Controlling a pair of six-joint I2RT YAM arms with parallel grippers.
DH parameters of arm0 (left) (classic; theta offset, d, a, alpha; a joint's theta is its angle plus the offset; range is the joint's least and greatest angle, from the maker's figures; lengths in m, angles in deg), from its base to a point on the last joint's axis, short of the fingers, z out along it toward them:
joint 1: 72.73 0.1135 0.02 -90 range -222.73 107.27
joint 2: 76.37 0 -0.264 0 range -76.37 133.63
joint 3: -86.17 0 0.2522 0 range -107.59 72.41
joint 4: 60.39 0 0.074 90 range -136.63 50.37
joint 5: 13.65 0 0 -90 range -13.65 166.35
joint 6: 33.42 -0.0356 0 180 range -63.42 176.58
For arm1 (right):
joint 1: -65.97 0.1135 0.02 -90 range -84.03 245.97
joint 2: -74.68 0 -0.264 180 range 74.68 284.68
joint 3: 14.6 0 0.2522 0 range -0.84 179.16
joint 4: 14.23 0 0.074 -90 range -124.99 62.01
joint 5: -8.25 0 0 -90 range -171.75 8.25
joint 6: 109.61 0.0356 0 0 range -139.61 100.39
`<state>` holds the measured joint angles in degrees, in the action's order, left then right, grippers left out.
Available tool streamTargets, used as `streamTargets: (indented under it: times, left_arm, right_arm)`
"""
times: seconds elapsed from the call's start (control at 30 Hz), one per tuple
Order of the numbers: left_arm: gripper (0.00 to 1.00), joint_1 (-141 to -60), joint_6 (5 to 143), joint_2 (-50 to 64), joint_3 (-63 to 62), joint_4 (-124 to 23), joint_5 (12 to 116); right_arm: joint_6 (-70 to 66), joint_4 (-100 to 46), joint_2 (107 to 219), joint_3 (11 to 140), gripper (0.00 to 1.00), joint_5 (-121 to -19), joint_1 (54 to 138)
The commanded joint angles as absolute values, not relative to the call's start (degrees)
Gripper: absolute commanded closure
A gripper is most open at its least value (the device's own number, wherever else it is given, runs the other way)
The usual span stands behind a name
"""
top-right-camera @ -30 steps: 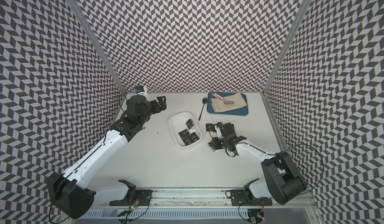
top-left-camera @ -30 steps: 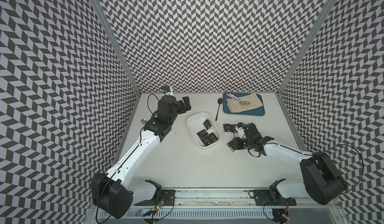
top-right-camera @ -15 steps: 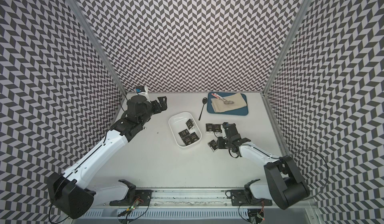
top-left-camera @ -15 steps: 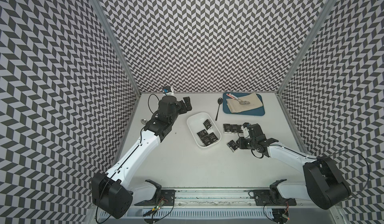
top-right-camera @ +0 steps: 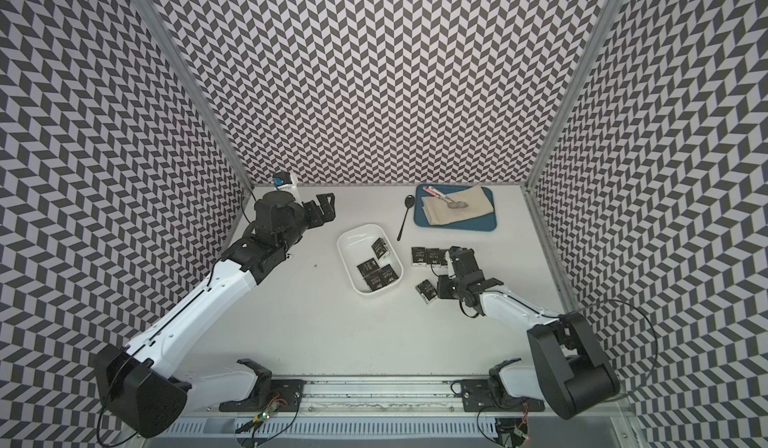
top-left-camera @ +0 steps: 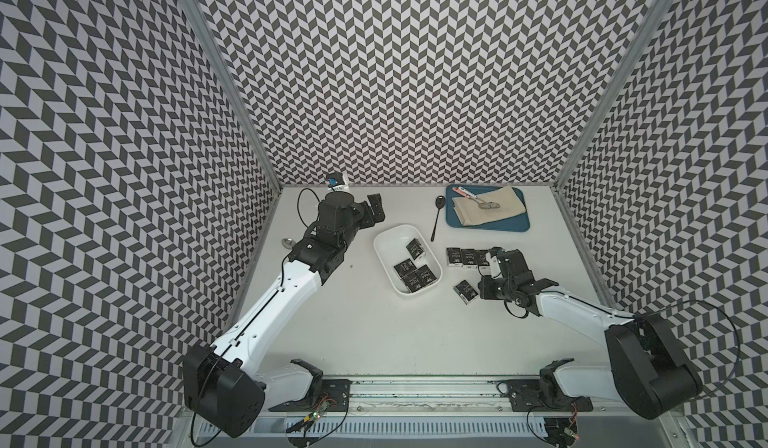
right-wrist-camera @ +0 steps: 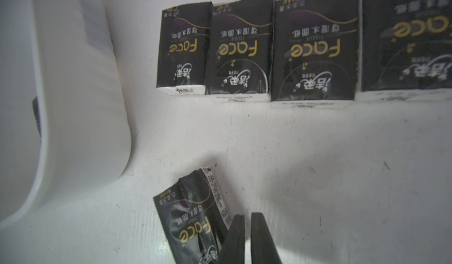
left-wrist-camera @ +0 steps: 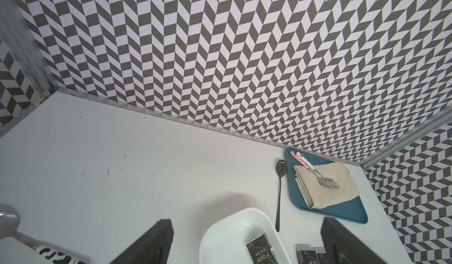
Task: Take the pocket tissues out of the storage box
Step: Move the pocket tissues to the center of the board.
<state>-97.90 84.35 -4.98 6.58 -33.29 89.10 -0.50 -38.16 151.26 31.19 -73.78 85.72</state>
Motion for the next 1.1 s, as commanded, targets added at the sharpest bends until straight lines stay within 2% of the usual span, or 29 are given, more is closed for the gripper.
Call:
streamTargets:
  times: [0.0,0.83,0.97,1.07]
  left_arm:
    - [0.01,-98.3,84.01,-5.45,4.82,-34.5,89.27]
    - [0.01,-98.38,84.2,-6.52,4.91,-34.06,89.79]
    - [0.01,-98.38,84.22,-6.47,4.91,-34.14,89.88]
    - [0.01,-98.35,84.22,-6.35,4.91,-34.08,89.79]
  right_arm:
    - [-0.32,-35.9,151.78,30.72,0.9,-73.6,85.97]
    - [0.72,-36.17,150.54,30.71,0.92,-71.69,90.7]
    - [0.69,-37.9,150.66,32.2,0.89,-75.33,90.72]
    - [0.86,-39.03,149.89,34.02,0.83,-76.43,90.63]
